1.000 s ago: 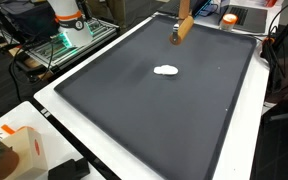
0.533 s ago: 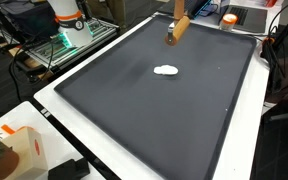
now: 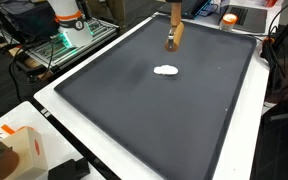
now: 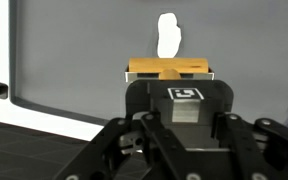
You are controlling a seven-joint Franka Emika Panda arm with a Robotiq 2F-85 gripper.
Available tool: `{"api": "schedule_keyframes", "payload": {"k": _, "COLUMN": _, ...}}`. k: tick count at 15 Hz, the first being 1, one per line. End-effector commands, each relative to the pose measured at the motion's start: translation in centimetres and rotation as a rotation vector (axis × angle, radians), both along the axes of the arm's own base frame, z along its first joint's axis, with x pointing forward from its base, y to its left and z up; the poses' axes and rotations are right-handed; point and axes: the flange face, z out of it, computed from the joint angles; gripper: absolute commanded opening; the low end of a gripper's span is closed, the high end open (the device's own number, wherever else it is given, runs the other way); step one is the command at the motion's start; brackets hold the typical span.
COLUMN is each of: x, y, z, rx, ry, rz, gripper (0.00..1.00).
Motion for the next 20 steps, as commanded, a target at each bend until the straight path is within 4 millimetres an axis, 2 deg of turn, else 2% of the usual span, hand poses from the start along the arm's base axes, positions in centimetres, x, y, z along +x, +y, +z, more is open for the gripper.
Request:
{"api": "schedule_keyframes", "payload": {"k": 1, "x": -2.0, "y": -1.6, "z": -0.7, "rx": -0.018, "ry": -0.072, "rz": 0.146, "gripper": 0.22}}
{"api": "schedule_keyframes", "payload": {"k": 6, "x": -3.7, "y": -3.0, "z": -2.3, "rx": 0.019, "ry": -0.190, "rz": 0.289, "gripper": 0.22}}
{"api": "schedule_keyframes", "payload": {"k": 8, "x": -3.8, "y": -3.3, "z": -2.6, "rx": 0.097, "ry": -0.217, "rz": 0.312, "gripper": 0.22}}
{"api": "schedule_keyframes", "payload": {"k": 9, "x": -2.5, "y": -2.9, "z": -3.0, "rx": 0.045, "ry": -0.175, "rz": 0.286, "gripper": 0.47}}
{"api": "schedule_keyframes", "payload": {"k": 11, "x": -2.9, "y": -3.2, "z": -3.2, "rx": 0.079, "ry": -0.185, "rz": 0.302, "gripper": 0.47}}
{"api": "schedule_keyframes", "payload": {"k": 12, "x": -2.9, "y": -3.2, "z": -3.1, "rx": 0.081, "ry": -0.187, "rz": 0.305, "gripper": 0.22}}
{"api": "schedule_keyframes", "payload": {"k": 17, "x": -3.1, "y": -4.2, "z": -3.8, "rx": 0.083, "ry": -0.219, "rz": 0.390, "gripper": 0.22}}
{"api": "schedule_keyframes", "payload": {"k": 20, "x": -2.8, "y": -4.8, "z": -4.3, "rx": 0.124, "ry": -0.175, "rz": 0.349, "gripper": 0.22}}
